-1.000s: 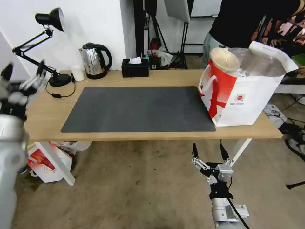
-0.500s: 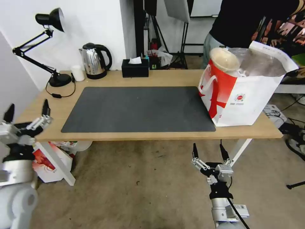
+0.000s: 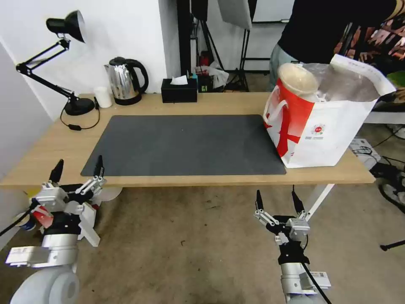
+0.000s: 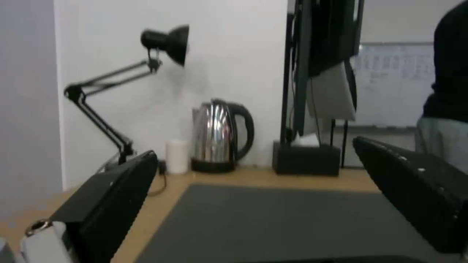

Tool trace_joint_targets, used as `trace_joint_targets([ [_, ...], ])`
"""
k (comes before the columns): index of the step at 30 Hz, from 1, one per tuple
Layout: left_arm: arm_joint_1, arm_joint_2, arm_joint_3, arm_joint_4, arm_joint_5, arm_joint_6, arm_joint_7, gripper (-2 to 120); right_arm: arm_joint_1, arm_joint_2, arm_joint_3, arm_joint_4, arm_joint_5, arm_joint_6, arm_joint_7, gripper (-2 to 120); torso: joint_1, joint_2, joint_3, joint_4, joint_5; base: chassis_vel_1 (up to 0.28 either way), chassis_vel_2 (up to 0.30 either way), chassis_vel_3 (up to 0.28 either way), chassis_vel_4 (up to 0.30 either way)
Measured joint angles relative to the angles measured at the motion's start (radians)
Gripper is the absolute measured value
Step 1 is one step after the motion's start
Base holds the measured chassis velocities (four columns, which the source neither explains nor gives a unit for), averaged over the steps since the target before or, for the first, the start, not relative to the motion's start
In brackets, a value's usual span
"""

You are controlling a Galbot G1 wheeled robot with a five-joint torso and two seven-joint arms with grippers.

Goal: Pick up the trash from the table and place it into the takeout bag.

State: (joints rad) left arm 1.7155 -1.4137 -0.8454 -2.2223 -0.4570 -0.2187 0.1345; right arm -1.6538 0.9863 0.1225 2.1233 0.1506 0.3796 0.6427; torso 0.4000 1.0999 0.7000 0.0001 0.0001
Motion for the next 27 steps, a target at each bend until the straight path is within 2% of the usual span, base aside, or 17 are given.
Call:
trace_joint_targets([
  [9,0.056,0.005,0.026,0.031,0.025,0.006,0.027,100,0.0,0.0,0.0,0.0,0.0,0.0,0.0,100,0.0,0.0,0.0,-0.0002,-0.0001,0.0,0.0,0.0,0.0],
  [19,0.079,-0.011,0.072,0.075,0.089,0.02,0.027,100,0.0,0.0,0.0,0.0,0.0,0.0,0.0,100,0.0,0.0,0.0,0.0,-0.0001,0.0,0.0,0.0,0.0],
  [27,0.076,-0.015,0.096,0.112,0.099,0.019,0.027,100,0.0,0.0,0.0,0.0,0.0,0.0,0.0,100,0.0,0.0,0.0,-0.0001,-0.0001,0.0,0.0,0.0,0.0],
])
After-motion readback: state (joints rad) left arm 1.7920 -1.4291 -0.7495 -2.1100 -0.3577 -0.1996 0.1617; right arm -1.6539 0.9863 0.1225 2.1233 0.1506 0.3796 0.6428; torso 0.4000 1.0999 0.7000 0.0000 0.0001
